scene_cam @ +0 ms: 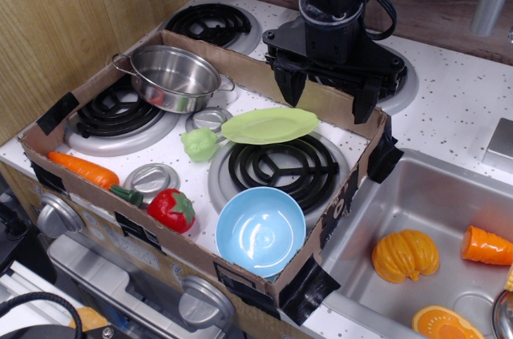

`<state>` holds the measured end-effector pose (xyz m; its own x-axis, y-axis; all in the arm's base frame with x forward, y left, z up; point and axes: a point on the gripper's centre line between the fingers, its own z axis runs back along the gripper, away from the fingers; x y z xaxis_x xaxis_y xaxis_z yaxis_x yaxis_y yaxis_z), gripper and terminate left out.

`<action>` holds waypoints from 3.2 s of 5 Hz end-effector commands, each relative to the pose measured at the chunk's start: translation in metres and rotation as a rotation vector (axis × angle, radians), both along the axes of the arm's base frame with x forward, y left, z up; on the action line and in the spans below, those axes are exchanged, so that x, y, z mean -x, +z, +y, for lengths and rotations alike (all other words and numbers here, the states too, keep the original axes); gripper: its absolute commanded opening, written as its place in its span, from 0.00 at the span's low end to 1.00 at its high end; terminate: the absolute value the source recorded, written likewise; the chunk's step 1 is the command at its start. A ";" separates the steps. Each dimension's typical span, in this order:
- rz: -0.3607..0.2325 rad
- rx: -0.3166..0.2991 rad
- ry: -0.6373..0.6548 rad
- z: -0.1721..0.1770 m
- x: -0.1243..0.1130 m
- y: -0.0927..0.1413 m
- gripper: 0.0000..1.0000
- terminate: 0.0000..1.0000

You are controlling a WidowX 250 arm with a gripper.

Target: Put broccoli in pot

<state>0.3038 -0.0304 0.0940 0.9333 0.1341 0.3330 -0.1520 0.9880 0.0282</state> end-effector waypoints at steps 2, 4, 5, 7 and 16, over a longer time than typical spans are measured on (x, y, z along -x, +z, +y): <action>0.005 -0.017 0.040 0.022 0.019 -0.004 1.00 0.00; 0.035 -0.023 0.006 0.058 0.045 -0.008 1.00 0.00; 0.020 -0.076 -0.037 0.075 0.040 -0.002 1.00 0.00; -0.016 -0.107 -0.131 0.118 0.039 -0.018 1.00 0.00; -0.045 -0.036 -0.156 0.143 0.040 -0.049 0.00 0.00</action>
<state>0.2585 0.1113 0.0354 0.9394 -0.0162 0.3424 0.0019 0.9991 0.0420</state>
